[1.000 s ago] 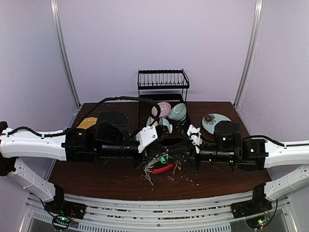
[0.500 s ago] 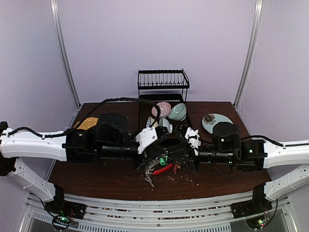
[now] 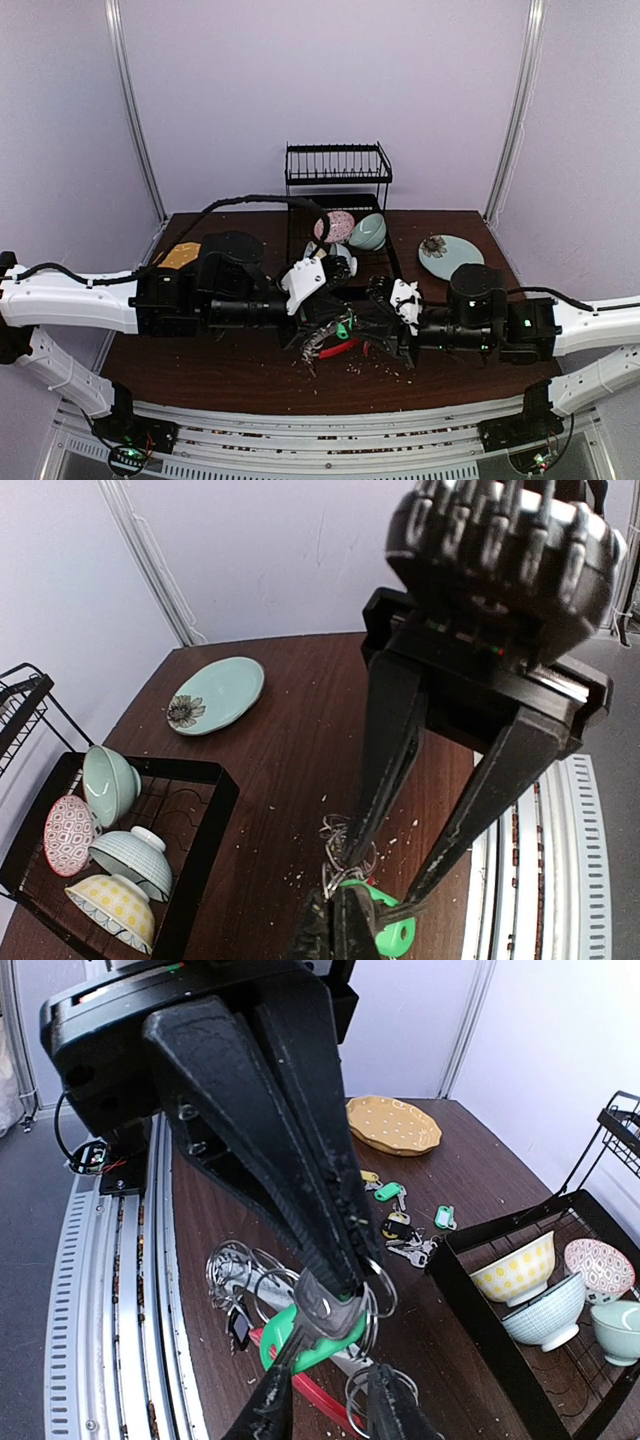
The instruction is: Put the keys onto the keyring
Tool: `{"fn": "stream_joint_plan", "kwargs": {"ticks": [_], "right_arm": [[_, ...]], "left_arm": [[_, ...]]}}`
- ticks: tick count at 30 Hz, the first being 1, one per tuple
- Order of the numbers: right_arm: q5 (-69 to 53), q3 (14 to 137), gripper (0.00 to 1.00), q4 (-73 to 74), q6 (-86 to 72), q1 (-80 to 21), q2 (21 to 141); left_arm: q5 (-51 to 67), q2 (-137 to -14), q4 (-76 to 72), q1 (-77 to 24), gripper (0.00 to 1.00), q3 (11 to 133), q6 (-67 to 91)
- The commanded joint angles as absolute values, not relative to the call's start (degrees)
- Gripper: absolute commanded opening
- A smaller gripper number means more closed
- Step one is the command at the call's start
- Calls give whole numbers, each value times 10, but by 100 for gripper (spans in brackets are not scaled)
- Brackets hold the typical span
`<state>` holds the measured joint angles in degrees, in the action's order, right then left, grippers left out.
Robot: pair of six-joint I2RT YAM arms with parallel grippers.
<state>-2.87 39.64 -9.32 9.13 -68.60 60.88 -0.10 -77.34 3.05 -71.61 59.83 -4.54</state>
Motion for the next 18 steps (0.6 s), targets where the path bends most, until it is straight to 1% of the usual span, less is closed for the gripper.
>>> {"fn": "stream_joint_plan", "kwargs": {"ticks": [1, 5, 10, 14, 18], "right_arm": [[33, 412, 25, -110, 92, -697, 622], [54, 411, 20, -119, 85, -698, 617], [86, 416, 19, -105, 93, -698, 615], [85, 423, 21, -97, 93, -699, 613], [50, 430, 27, -97, 86, -699, 624]], "left_arm": [[8, -769, -13, -717, 0, 605, -39], [12, -768, -13, -717, 0, 604, -40], [17, -766, -14, -717, 0, 603, -44], [15, -765, -16, -717, 0, 603, -44], [15, -766, -19, -717, 0, 601, -43]]}}
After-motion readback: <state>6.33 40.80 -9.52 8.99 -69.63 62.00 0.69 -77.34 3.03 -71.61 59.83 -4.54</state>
